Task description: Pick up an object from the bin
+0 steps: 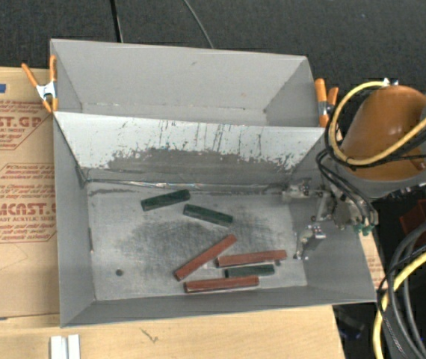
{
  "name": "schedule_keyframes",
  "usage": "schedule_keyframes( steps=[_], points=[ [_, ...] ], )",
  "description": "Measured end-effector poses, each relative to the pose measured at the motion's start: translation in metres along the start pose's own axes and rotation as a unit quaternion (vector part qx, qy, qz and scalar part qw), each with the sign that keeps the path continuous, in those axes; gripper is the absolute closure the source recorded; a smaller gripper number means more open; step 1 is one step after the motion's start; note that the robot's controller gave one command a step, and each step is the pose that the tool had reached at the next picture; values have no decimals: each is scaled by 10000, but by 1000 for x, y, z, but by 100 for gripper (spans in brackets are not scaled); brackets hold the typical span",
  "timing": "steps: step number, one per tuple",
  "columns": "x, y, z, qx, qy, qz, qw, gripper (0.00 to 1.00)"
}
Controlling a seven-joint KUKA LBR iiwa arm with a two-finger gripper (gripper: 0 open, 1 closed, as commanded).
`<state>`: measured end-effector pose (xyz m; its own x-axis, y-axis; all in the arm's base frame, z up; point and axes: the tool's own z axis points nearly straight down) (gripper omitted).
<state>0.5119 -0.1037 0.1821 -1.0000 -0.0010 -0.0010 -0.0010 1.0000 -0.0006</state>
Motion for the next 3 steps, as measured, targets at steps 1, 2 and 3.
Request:
schedule_keyframes(
  steps=[1, 2, 3],
  points=[
    [0, 0, 0, 0, 0, -1, 10000, 0],
    [7, 18, 104, 1, 52, -267, 9996, 100],
    [6, 18, 104, 2, 47, -267, 9996, 100]
  ],
)
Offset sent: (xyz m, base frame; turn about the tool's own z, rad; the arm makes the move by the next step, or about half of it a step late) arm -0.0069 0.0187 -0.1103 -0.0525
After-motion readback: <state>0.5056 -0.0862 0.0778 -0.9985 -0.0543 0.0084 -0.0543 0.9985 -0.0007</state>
